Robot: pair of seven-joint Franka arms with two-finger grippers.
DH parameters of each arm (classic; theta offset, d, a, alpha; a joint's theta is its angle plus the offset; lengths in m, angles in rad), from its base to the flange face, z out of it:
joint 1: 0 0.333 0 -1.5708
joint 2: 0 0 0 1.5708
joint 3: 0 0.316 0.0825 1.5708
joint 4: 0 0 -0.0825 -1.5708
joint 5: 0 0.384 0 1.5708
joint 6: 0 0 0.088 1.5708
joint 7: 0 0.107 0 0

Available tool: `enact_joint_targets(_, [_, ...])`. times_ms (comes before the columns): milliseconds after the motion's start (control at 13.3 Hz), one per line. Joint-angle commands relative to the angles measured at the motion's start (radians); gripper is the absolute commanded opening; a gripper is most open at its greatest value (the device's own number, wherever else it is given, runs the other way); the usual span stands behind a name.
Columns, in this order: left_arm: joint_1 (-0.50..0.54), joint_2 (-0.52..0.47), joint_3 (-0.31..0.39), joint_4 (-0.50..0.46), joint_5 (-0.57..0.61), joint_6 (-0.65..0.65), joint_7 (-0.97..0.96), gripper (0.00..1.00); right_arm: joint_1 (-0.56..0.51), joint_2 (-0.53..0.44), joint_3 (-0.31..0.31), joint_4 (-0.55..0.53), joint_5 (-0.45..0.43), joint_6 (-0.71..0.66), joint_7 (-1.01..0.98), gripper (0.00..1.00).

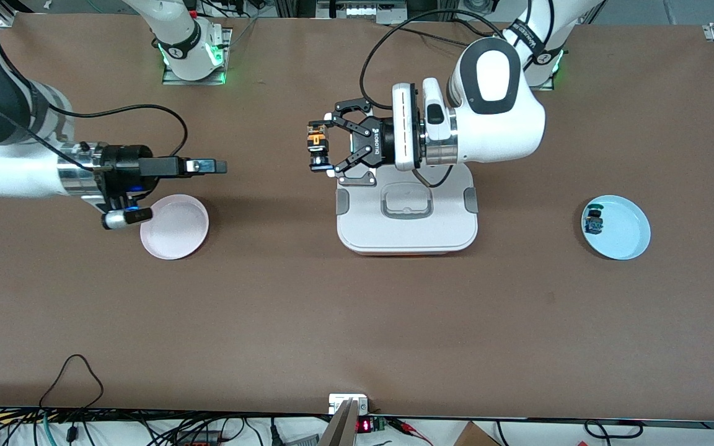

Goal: Transfer orange switch to right arm and place
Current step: 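Carry the switch over the box while the right gripper reaches toward it, then grasp the orange switch with the right gripper from the left gripper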

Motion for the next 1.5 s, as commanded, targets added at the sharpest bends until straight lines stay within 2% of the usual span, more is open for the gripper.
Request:
enact_joint_targets(0, [-0.011,0.001,-0.008,-0.008,-0.087,0.009,0.136,0.06,0.053,0.006,-0.001,-0.018,0.107,0.018,-0.006,1.0])
enact_joint_targets(526, [-0.016,0.005,-0.007,-0.011,-0.108,0.01,0.158,0.06,0.182,0.047,-0.001,-0.012,0.219,0.058,-0.097,1.0])
enact_joint_targets(827, [-0.017,0.005,-0.007,-0.011,-0.11,0.009,0.158,0.06,0.224,0.044,0.0,-0.007,0.221,0.066,-0.098,1.0])
enact_joint_targets(1429, [-0.019,0.01,-0.007,-0.011,-0.11,0.009,0.158,0.06,0.227,0.032,0.0,-0.009,0.22,0.052,-0.098,1.0])
